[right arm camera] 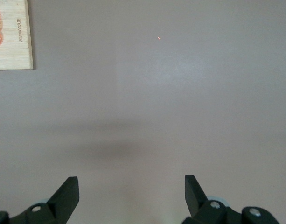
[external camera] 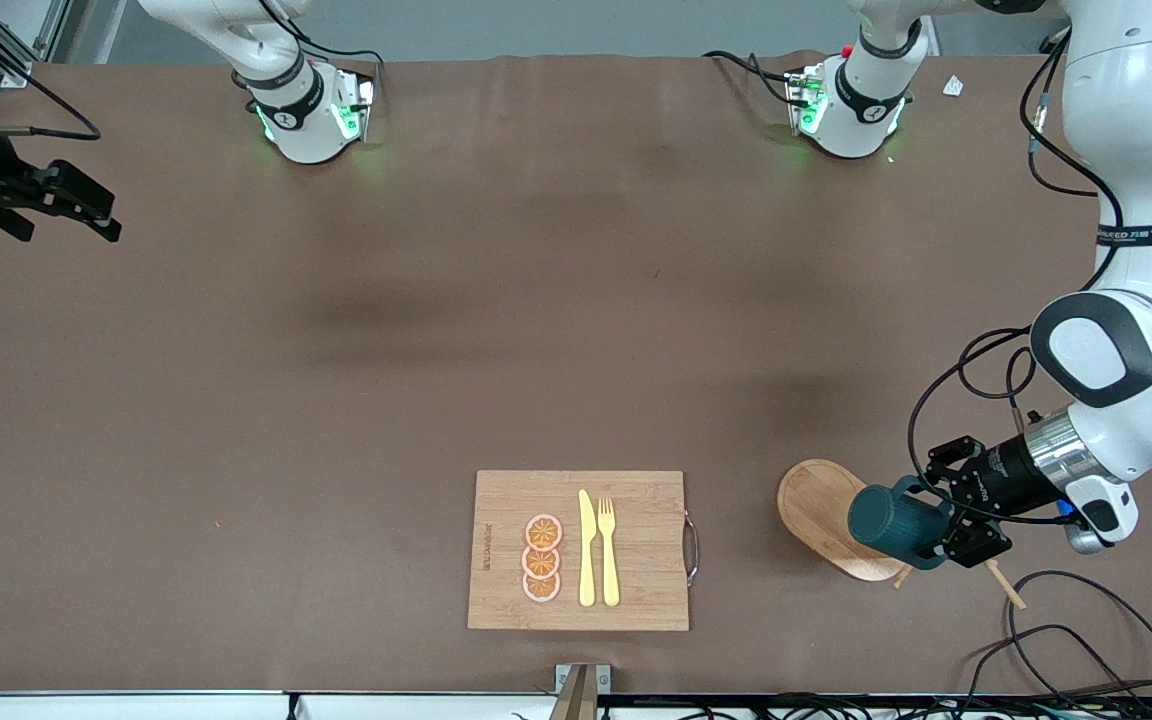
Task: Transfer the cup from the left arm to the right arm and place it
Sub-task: 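Reach the left gripper to the teal mug on the wooden stand, then close the left gripper on the teal mug and lift it off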
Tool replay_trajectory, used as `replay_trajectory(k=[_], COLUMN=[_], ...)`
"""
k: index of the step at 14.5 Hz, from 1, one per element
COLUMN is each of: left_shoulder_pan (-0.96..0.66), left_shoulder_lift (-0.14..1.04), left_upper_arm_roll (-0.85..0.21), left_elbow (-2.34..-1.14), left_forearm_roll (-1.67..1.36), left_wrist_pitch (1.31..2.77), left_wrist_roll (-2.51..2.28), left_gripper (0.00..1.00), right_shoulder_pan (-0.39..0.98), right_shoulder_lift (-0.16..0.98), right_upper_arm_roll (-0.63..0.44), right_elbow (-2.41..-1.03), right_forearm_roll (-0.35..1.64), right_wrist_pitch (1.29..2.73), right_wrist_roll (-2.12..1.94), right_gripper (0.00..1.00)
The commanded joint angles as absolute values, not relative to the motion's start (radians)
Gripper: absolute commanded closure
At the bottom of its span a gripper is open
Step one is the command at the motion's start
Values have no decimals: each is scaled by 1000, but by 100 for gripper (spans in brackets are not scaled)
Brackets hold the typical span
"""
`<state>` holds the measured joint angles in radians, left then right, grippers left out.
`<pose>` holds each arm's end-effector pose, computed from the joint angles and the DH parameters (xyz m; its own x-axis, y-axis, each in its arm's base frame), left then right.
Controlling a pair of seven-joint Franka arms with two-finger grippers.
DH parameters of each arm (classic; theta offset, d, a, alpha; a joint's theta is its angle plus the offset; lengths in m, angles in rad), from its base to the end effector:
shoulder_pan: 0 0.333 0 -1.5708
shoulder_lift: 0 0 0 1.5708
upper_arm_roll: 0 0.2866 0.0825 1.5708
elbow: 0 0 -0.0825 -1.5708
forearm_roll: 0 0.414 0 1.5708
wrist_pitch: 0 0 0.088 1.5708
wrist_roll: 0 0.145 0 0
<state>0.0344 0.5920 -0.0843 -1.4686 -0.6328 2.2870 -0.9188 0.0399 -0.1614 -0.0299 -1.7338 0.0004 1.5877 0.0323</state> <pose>0.7540 -0.0593 0.2928 0.3648 0.8469 -0.3869 0.8889 -0.1931 0.4154 0.5397 0.0045 0.5673 0.9996 -0.0220 0.0151 -0.0219 -0.9997 -0.0057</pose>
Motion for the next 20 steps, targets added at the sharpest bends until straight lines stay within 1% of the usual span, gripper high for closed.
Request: replay_trajectory(k=[1, 4, 5, 7, 9, 10, 14, 18, 20], left_shoulder_pan=[14, 6, 6, 6, 6, 9, -12, -127, -204], left_shoulder_lift=[609, 615, 617, 618, 609, 604, 513, 460, 460], left_upper_arm_roll=[-83, -83, -83, -84, -84, -86, -113, -115, -115], left_elbow=[-1448, -1450, -1450, -1450, -1450, -1450, -1457, -1459, -1451], left_forearm_roll=[-653, -655, -655, -655, -655, -653, -628, -470, -387], left_wrist_pitch=[2321, 2341, 2341, 2341, 2341, 2339, 2281, 2249, 2250], left_wrist_roll=[-911, -911, -911, -911, -916, -923, -972, -1168, -1238], left_gripper=[0, 5, 8, 19, 35, 39, 40, 40, 40], right_shoulder_pan=[35, 34, 34, 34, 34, 34, 34, 34, 32], right_shoulder_lift=[-170, -170, -170, -170, -170, -170, -170, -170, -170], right_upper_arm_roll=[-28, -28, -28, -28, -28, -28, -28, -28, -28], right_elbow=[-1735, -1735, -1736, -1736, -1736, -1736, -1736, -1736, -1736], right_forearm_roll=[15, 15, 15, 15, 15, 15, 15, 15, 15], right_wrist_pitch=[1580, 1580, 1580, 1580, 1580, 1580, 1580, 1580, 1580], right_wrist_roll=[32, 32, 32, 32, 32, 32, 32, 32, 32], right_gripper=[0, 0, 0, 0, 0, 0, 0, 0, 0])
